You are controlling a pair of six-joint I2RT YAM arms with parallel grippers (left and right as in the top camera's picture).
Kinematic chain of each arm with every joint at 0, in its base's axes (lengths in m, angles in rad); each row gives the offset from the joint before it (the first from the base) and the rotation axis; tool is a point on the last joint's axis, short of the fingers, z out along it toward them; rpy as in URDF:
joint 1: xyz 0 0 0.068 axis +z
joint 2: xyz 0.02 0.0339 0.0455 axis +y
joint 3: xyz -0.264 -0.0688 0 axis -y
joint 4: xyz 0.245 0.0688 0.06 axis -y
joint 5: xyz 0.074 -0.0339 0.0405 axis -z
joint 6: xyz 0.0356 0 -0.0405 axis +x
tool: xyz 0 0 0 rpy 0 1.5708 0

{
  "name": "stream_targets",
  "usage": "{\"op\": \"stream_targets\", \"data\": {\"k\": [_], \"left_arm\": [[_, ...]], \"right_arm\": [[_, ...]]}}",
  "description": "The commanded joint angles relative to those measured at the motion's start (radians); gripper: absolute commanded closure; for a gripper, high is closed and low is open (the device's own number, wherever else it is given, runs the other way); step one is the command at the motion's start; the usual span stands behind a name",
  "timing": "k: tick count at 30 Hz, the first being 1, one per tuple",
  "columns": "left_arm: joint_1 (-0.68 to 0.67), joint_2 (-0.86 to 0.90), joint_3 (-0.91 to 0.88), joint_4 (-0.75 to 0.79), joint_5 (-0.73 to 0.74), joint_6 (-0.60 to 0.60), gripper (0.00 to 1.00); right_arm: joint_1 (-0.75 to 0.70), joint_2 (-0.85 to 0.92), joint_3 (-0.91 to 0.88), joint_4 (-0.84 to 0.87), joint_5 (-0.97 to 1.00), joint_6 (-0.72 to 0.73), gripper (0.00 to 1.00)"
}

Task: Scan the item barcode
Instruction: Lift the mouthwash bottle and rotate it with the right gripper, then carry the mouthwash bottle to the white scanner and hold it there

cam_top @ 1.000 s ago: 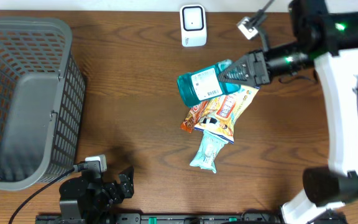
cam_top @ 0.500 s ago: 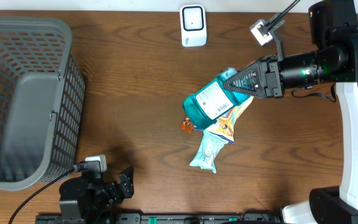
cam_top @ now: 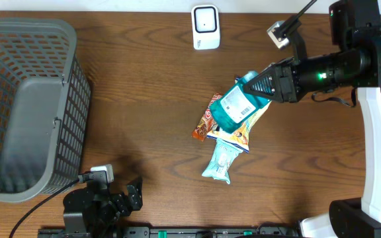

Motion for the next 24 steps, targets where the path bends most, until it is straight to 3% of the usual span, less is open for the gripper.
{"op": "stream_targets", "data": {"k": [1,12,24], "left_arm": [[0.001,-0.001,-0.006,-0.01,0.013,-0.01,0.02],[0.001,-0.001,-0.006,-0.01,0.013,-0.009,0.02],[0.001,-0.001,-0.006,-0.01,0.013,-0.009,0.02]], "right_arm": [[0.04,-0.016,0.021,0.048,0.169,0.044,0.98],[0.18,0.042,0.02,0.186,0.867,0.392,0.96],[0.292,0.286,0.02,0.426,1.267,0.404,0.88]]}}
